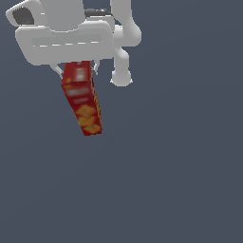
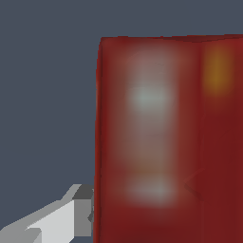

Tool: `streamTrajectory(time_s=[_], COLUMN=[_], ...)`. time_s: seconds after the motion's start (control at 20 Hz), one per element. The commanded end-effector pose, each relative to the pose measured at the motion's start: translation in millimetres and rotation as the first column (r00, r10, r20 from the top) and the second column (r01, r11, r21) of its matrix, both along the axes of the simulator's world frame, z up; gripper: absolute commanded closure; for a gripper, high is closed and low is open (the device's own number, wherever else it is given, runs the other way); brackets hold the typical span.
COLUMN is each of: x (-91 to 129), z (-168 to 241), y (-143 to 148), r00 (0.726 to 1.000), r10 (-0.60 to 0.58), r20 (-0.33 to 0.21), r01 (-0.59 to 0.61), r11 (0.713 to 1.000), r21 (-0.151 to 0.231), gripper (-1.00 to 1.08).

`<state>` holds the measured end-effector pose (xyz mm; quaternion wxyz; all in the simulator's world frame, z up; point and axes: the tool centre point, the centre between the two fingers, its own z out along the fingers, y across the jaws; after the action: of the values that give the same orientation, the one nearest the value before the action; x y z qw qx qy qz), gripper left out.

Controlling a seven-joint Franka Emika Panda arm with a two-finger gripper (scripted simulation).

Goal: Pick up the object and move it to a goal position.

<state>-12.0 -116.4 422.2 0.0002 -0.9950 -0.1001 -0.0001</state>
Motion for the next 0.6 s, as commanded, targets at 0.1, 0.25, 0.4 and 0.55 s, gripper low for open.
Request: streamTrajectory(time_s=[0.1, 0.25, 0.4, 0.55], x=[4.2, 6.5, 8.5, 9.9], z=[29.8, 43.4, 53.4, 60.5], y=[-8.1, -12.0, -14.8, -16.9], r00=[1.000, 1.000, 1.000, 1.000], r10=[0.000, 0.000, 0.000, 0.000], r20=[0.000, 0.000, 0.000, 0.000], r01=[0.000, 0.000, 0.000, 0.000], r11=[1.000, 1.000, 1.000, 1.000], r21=[0.000, 0.000, 0.000, 0.000], gripper=[1.08, 1.08, 1.08, 1.08])
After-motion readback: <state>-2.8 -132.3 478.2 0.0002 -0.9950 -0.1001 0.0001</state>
